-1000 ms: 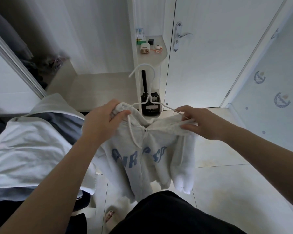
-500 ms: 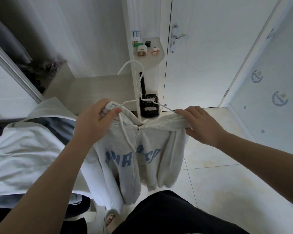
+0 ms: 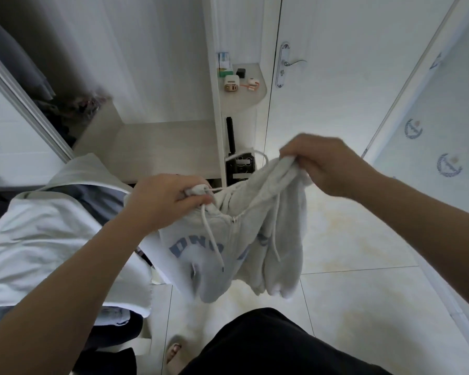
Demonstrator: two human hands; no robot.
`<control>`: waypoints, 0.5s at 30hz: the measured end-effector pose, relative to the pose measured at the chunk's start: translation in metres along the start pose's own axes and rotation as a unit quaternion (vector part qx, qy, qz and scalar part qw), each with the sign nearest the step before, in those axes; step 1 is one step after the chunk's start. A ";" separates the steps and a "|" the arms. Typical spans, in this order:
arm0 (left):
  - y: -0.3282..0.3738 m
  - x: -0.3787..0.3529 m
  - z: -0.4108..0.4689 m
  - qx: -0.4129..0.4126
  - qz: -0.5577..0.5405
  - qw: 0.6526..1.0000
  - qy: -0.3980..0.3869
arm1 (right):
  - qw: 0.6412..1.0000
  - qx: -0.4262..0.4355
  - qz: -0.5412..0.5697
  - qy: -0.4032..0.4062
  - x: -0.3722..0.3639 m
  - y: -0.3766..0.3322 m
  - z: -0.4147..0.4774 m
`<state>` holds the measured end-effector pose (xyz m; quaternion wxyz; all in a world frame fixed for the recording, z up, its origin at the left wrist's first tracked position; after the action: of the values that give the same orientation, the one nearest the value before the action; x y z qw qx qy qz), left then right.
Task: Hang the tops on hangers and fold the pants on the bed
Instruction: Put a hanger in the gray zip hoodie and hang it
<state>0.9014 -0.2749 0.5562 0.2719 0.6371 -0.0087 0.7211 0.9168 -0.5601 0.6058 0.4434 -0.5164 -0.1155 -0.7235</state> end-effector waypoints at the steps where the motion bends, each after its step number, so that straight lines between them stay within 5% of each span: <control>1: 0.002 0.005 0.002 0.004 -0.057 0.998 0.026 | 0.999 -0.022 0.048 -0.002 0.002 -0.001 0.011; 4: 0.005 0.022 0.005 0.010 -0.213 0.968 0.129 | 0.985 -0.135 0.050 -0.096 -0.011 0.011 0.029; 8: -0.015 0.030 -0.003 0.066 -0.268 0.938 0.211 | 0.963 -0.237 0.130 -0.003 0.001 0.036 0.002; 12: -0.043 0.030 -0.014 0.150 -0.310 0.904 0.253 | 0.939 -0.295 0.155 -0.081 -0.025 0.055 -0.056; 15: -0.043 0.033 -0.013 0.144 -0.288 0.913 0.249 | 0.935 -0.333 0.115 -0.026 -0.034 0.072 -0.077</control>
<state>0.9049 -0.2212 0.5701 0.3669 0.4443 0.3470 0.7400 0.9245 -0.6323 0.5221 0.3231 -0.6628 0.1814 -0.6507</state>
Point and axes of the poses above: each hand's wrist, its own z-axis towards the middle knuckle, its own x-axis out of the back of the hand, y = z × x, the point moved 5 cm from there along z, towards the middle knuckle, and after that the axes turned 2 degrees about x, right-handed, at the moved point
